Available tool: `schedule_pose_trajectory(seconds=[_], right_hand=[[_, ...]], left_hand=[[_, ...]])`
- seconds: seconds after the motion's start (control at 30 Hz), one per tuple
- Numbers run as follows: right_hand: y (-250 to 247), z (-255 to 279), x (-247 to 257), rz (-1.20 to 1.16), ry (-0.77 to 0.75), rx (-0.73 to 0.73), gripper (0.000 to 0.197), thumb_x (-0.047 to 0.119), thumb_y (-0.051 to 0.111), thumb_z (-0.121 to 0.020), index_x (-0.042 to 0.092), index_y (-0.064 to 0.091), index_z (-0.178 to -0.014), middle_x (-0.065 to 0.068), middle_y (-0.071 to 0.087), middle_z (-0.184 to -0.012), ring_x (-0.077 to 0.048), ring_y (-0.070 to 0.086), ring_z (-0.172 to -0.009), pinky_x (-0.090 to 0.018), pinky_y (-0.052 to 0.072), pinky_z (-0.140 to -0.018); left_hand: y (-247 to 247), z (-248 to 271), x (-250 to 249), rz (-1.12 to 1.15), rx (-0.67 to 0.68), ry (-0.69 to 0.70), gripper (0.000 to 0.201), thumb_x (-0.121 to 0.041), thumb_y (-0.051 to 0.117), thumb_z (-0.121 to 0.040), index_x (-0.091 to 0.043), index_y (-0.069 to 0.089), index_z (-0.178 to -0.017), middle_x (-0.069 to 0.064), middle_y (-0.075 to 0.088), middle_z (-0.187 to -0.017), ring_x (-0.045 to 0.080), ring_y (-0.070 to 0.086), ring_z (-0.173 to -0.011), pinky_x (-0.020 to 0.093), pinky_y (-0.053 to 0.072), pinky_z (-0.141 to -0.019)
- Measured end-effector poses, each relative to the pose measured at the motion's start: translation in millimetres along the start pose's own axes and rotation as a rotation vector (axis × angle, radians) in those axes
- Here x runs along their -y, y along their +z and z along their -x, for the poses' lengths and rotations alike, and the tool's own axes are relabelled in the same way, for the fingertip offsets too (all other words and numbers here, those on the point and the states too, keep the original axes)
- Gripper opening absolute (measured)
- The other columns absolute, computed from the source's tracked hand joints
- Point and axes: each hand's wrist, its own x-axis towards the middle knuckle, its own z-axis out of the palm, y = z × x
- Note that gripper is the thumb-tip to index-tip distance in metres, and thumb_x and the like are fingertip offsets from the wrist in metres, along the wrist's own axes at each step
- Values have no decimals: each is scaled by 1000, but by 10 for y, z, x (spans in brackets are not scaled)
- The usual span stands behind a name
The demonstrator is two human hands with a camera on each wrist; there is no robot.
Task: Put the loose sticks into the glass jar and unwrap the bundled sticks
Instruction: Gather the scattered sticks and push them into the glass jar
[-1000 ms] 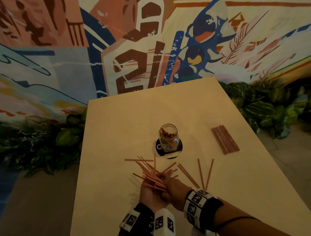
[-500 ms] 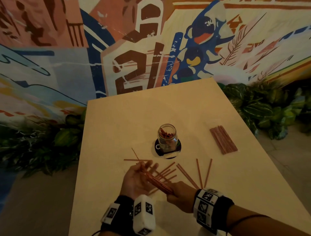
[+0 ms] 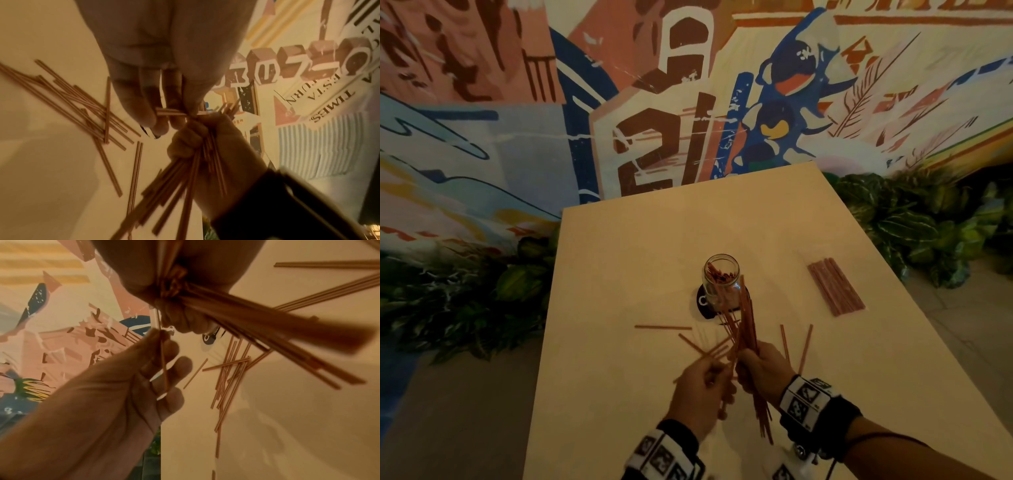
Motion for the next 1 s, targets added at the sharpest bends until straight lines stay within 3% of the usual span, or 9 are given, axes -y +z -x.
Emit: schedule_pose_trajectory(seconds=[0.2,0.37,0.47,0.57,0.63,0.73,0.83,0.9,1.0], right_hand=[[56,94,-9,-7,-88,-44,21,11,40,-95,8,48,-76,6,43,-41,-9,35,-34,-23,32,-40],[82,104,16,240,-154,-74,23,19,42,-95,14,49,-73,2,47,-58,-13,44,-52,-29,40,-57],[121,149,117,113,-155,-84,22,14,40,-95,9,51,-77,1,52,-59,-15,49,-54,-26,44,-57],[158,191,221,22,-230,-113,17,12,39,-96,14,50,-82,-3,49,-57,-18,45,-51,-31,42,-54],[182,214,282,38,-308,-132,18,10,39,-96,22,51,-89,-1,44,-56,-16,41,-50,-31,38,-53],[230,268,404,-32,-368,-108,18,5,40,-94,19,49,-87,-1,40,-59,-15,37,-52,-27,37,-52],[242,320,498,-64,-398,-31,17,1,44,-92,14,48,-82,0,42,-61,-12,40,-53,-22,40,-54],[220,336,512,18,-431,22,18,3,49,-90,17,50,-79,3,49,-61,-8,48,-54,-26,44,-58],[191,365,515,62,-453,67,15,5,55,-87,17,53,-79,3,54,-65,-5,53,-58,-25,48,-62]], left_hand=[[35,94,-53,-49,8,54,16,-19,53,-94,-7,62,-87,5,66,-70,16,60,-47,25,47,-46],[50,96,-44,3,-25,50,16,-21,54,-93,-6,60,-88,5,67,-80,18,63,-52,29,54,-53],[34,45,21,225,-69,-176,28,-37,48,-95,-12,61,-99,6,65,-95,19,62,-77,33,51,-68],[-26,-16,83,568,57,-500,57,-61,38,-90,-11,59,-109,11,60,-115,29,56,-106,43,44,-93],[-40,-54,121,716,115,-569,70,-64,32,-90,-5,54,-121,16,56,-124,35,52,-115,44,43,-95],[6,-60,95,840,143,-564,73,-62,30,-92,0,55,-123,21,66,-103,37,63,-93,41,51,-77],[59,-3,23,950,184,-502,63,-52,38,-90,3,70,-99,22,73,-87,37,71,-78,43,56,-73],[99,16,-11,1017,192,-415,52,-44,49,-81,-1,77,-84,22,74,-95,34,72,-81,46,55,-79],[133,24,-58,1030,171,-364,48,-35,60,-71,0,73,-101,22,70,-111,34,70,-92,45,52,-87]])
